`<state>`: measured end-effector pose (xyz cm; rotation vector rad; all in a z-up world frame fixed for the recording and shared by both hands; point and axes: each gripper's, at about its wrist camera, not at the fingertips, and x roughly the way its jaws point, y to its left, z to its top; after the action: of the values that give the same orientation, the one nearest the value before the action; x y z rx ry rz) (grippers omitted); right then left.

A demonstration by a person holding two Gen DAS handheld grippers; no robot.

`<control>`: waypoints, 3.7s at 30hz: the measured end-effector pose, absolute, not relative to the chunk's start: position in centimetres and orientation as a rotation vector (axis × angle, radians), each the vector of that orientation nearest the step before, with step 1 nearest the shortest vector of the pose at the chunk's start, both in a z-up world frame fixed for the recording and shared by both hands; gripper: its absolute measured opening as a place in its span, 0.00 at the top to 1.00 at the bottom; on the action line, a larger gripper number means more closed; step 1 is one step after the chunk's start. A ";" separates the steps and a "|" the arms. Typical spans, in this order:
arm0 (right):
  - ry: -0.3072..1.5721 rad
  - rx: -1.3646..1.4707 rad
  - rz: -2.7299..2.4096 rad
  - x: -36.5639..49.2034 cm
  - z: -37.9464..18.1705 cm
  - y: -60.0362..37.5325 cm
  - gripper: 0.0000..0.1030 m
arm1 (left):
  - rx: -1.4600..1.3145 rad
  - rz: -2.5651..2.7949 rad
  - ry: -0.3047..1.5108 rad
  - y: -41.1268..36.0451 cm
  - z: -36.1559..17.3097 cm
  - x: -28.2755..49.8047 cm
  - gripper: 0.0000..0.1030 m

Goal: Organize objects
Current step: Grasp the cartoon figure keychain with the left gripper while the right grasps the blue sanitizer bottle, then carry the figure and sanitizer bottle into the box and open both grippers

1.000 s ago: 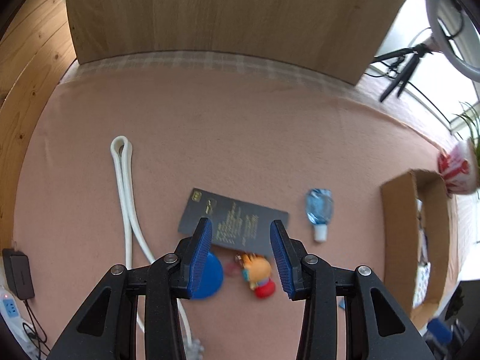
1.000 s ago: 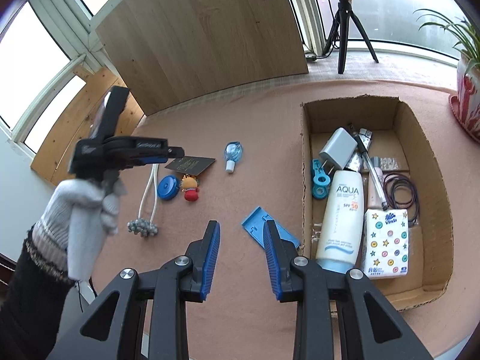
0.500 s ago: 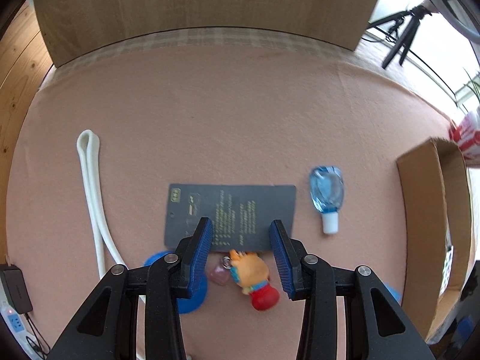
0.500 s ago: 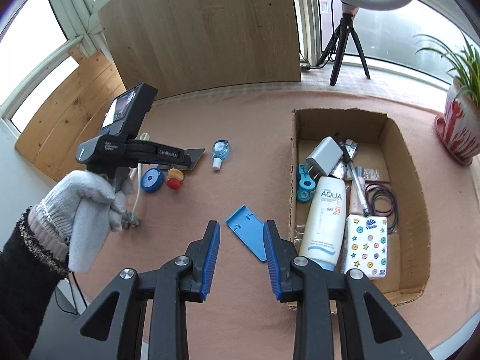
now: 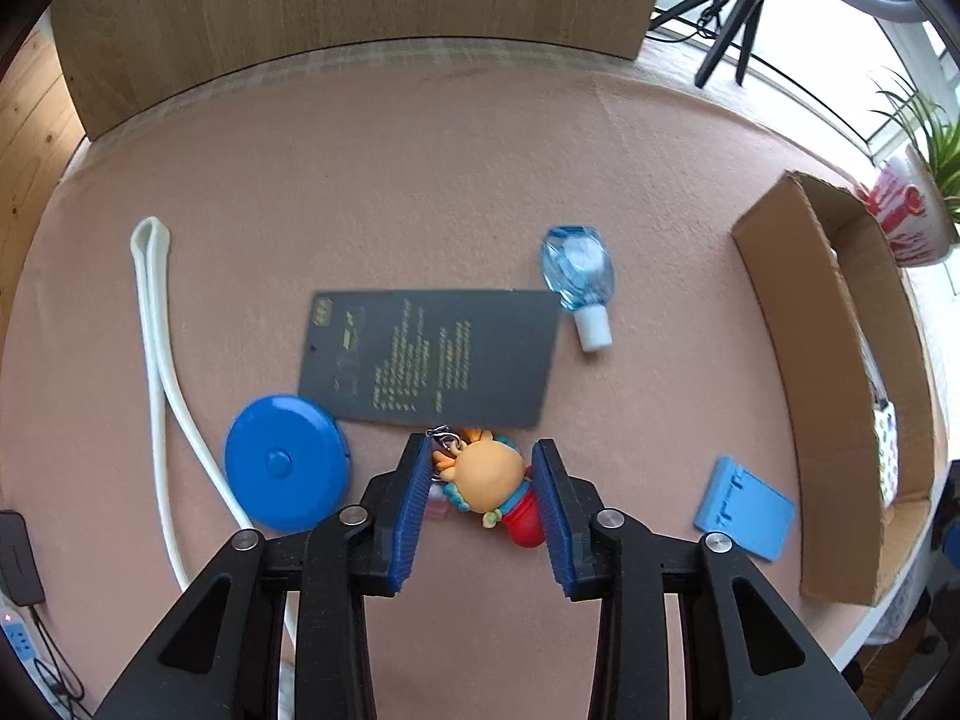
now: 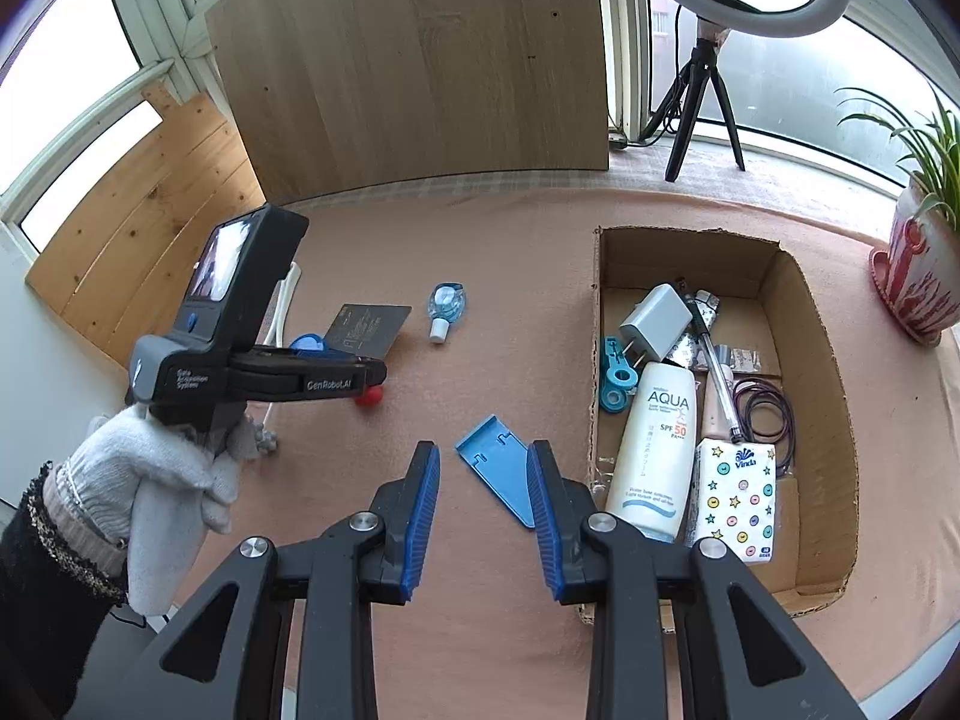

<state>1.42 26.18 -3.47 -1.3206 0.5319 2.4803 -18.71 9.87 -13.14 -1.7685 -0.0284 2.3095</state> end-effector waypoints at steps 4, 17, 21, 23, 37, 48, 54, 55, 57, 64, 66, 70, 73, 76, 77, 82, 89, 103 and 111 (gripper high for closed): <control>0.537 -1.327 2.475 1.4 -3.7 26.3 0.73 | -1.750 2.279 -0.074 9.3 -13.3 -17.3 0.67; 0.641 -1.382 2.493 -0.8 -5.1 28.1 0.73 | -1.739 2.232 -0.163 8.5 -13.0 -14.1 0.63; 0.706 -1.404 2.507 -3.5 -5.6 29.3 0.70 | -1.717 2.257 -0.176 8.3 -12.4 -13.8 0.60; 0.721 -1.413 2.511 -4.9 -5.9 29.6 0.63 | -1.729 2.245 -0.187 8.1 -12.2 -13.4 0.57; 0.816 -1.533 2.385 -14.4 -11.1 31.9 0.63 | -1.728 2.297 -0.155 10.5 -12.9 -12.0 0.69; 0.734 -1.628 2.302 -18.1 -14.1 31.0 0.63 | -1.724 2.280 -0.260 8.8 -13.0 -11.5 0.79; 0.682 -1.651 2.286 -18.5 -14.8 30.9 0.65 | -1.722 2.279 -0.272 8.9 -12.8 -11.5 0.82; 0.675 -1.652 2.289 -18.4 -14.8 30.9 0.70 | -1.722 2.278 -0.278 8.9 -12.8 -11.5 0.82; 0.681 -1.657 2.291 -18.2 -14.7 30.9 0.77 | -1.722 2.274 -0.289 8.9 -12.7 -11.5 0.83; 0.745 -1.619 2.334 -16.0 -13.3 31.5 0.78 | -1.712 2.269 -0.316 8.8 -12.1 -11.2 0.90; 0.750 -1.599 2.356 -15.2 -12.5 31.6 0.78 | -1.708 2.276 -0.301 9.0 -12.0 -11.2 0.93; 0.798 -1.554 2.389 -13.1 -10.9 32.5 0.78 | -1.710 2.273 -0.293 9.1 -11.9 -11.3 0.93; 0.818 -1.528 2.408 -11.8 -10.0 32.9 0.78 | -1.713 2.291 -0.309 9.5 -11.8 -11.5 0.90; 0.808 -1.503 2.426 -10.7 -9.1 33.2 0.78 | -1.718 2.293 -0.317 9.9 -11.7 -11.5 0.81; 0.808 -1.499 2.429 -10.2 -8.8 33.4 0.78 | -1.725 2.290 -0.315 10.3 -12.0 -11.8 0.74; 0.803 -1.466 2.443 -8.1 -7.5 34.1 0.78 | -1.734 2.308 -0.299 10.5 -12.3 -13.4 0.62; 0.770 -1.415 2.468 -5.6 -5.6 35.6 0.78 | -1.732 2.307 -0.197 11.0 -13.1 -13.7 0.76; 0.656 -1.318 2.388 -2.3 -4.7 43.3 0.78 | -1.525 2.298 -0.306 16.6 -6.0 -19.1 0.76; 0.608 -1.350 2.330 -2.3 -6.6 46.5 0.78 | -1.478 2.253 -0.215 23.8 -2.7 -21.7 0.76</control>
<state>-2.28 46.50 -6.62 -1.3505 0.6076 2.3301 -21.67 23.84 -2.69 -1.4775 -0.2150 2.2533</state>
